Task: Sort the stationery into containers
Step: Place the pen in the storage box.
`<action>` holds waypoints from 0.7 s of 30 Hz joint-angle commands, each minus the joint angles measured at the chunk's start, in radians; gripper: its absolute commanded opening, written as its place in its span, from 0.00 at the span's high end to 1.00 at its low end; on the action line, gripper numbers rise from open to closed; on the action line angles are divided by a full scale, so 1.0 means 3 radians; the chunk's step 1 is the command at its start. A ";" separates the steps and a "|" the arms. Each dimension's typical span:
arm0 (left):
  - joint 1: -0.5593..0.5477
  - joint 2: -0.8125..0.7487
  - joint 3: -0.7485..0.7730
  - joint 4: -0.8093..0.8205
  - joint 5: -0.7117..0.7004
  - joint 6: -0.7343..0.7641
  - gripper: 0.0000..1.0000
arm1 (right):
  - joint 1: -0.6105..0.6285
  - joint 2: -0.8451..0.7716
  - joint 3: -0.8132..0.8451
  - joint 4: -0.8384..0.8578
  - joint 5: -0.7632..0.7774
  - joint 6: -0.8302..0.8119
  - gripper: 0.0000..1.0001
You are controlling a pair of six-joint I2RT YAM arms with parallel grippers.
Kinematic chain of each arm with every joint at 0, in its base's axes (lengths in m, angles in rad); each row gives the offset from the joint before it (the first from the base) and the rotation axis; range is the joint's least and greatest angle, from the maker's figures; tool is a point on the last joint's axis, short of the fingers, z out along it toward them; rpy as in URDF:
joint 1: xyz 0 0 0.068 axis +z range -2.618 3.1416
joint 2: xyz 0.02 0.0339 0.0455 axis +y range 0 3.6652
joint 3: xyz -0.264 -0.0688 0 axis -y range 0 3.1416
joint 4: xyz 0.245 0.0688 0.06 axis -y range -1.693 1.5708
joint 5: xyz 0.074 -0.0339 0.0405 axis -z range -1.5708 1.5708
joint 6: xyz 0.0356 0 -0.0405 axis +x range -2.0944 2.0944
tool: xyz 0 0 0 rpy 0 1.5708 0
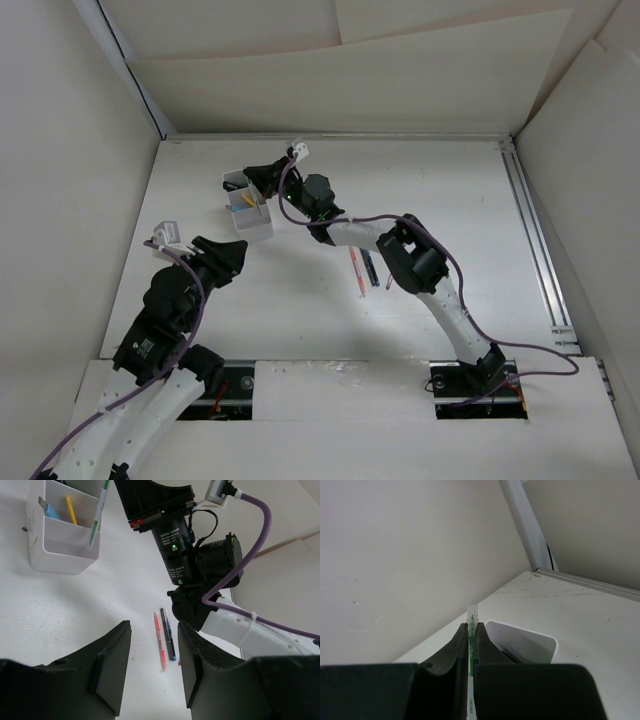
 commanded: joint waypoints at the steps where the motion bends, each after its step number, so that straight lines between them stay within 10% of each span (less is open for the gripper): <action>1: -0.0006 0.0011 -0.0037 0.0166 0.0016 0.0013 0.62 | 0.0015 0.0051 -0.0056 0.0333 0.0022 0.0046 1.00; 16: -0.0006 0.0011 -0.0068 0.0135 -0.0015 0.0013 0.62 | 0.0015 0.0081 -0.0154 0.0395 0.0084 0.0077 0.99; 21: -0.0006 -0.0025 -0.0068 0.0166 -0.0015 0.0013 0.62 | 0.0015 -0.0005 -0.0332 0.0466 0.0018 0.0077 0.66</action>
